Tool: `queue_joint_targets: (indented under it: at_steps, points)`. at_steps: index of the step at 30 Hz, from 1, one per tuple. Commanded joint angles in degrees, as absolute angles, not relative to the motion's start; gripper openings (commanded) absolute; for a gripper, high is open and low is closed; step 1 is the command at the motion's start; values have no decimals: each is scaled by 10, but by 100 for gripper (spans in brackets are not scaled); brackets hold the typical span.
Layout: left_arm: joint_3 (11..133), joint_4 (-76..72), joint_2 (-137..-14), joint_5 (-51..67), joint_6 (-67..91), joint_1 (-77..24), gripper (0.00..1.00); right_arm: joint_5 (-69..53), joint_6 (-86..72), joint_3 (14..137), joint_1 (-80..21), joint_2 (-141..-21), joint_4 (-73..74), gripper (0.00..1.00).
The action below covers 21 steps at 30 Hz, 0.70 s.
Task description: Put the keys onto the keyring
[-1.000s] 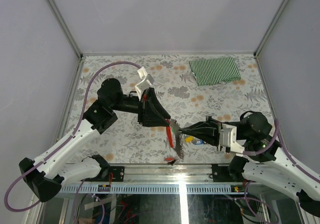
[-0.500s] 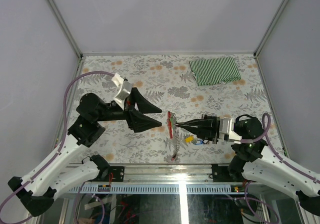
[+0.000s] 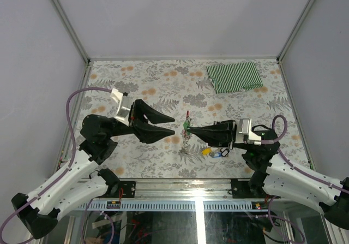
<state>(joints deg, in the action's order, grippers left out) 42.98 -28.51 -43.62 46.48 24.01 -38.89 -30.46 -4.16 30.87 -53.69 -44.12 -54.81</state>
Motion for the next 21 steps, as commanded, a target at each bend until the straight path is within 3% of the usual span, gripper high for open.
queue_joint_targets:
  at_steps: [1, 7, 21]
  points:
    - [424, -380, -446, 460, 252, -387, 41, -294, -57, 323, -541, -443, -639, 0]
    - [420, -433, -476, 472, 268, -403, 35, -296, -61, 326, -541, -448, -645, 0]
    - [433, -405, -505, 440, 207, -474, 32, -296, -64, 327, -542, -452, -648, 0]
